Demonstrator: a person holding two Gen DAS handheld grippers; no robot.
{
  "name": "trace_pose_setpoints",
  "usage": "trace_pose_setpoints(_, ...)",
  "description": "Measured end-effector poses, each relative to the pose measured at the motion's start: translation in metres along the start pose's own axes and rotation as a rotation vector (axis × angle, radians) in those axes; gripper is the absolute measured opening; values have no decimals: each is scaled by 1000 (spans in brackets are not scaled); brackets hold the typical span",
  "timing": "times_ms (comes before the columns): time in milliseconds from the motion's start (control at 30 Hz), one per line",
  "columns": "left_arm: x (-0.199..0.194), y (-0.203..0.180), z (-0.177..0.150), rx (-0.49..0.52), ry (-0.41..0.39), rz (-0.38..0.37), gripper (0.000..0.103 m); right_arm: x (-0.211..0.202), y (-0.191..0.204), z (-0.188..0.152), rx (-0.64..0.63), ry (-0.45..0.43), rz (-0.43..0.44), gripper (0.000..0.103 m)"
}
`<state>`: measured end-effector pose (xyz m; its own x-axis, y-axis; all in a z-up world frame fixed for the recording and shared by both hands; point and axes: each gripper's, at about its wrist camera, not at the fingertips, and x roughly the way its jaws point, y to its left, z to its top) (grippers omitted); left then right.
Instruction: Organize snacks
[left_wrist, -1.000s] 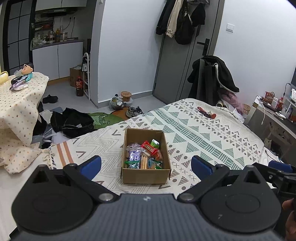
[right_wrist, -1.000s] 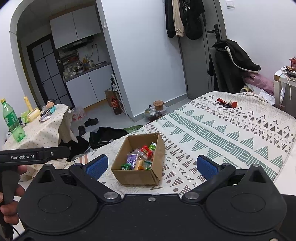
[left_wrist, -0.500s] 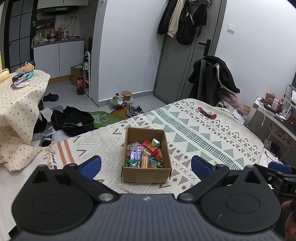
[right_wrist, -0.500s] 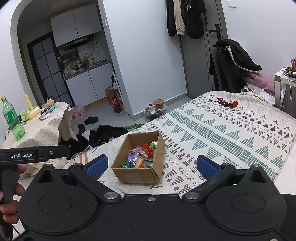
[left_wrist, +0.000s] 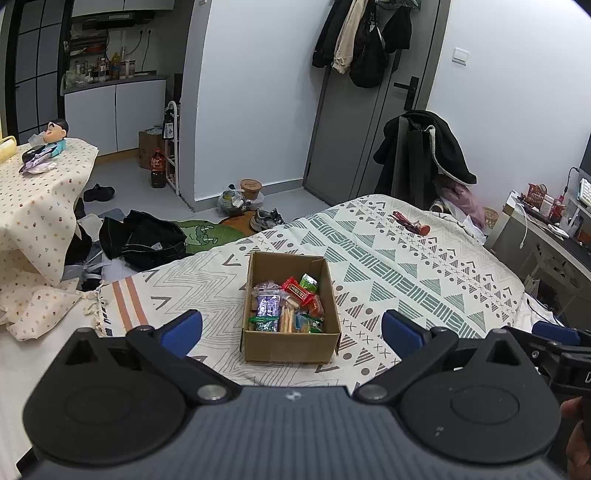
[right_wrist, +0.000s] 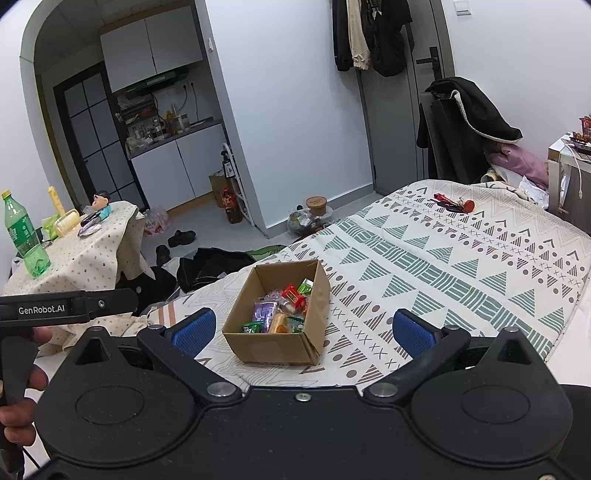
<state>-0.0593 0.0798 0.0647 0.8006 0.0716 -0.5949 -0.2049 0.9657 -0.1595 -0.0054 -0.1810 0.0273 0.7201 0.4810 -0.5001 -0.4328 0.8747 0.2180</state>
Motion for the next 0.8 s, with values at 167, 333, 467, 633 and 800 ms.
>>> trace_pose_setpoints(167,0,0,0,-1,-1,-3,103,-1,1,1,-8,1,1,103)
trace_pose_setpoints(333,-1,0,0,0,-1,-5,103,-1,2,2,-6,3,0,103)
trace_pose_setpoints(467,-1,0,0,0,-1,-7,103,-1,3,2,-10,3,2,103)
trace_pose_setpoints(633,-1,-2,0,3,3,-10,103,-1,4,3,-15,5,2,103)
trace_pose_setpoints(800,-1,-2,1,4,2,-10,103,-1,4,3,-14,6,2,103)
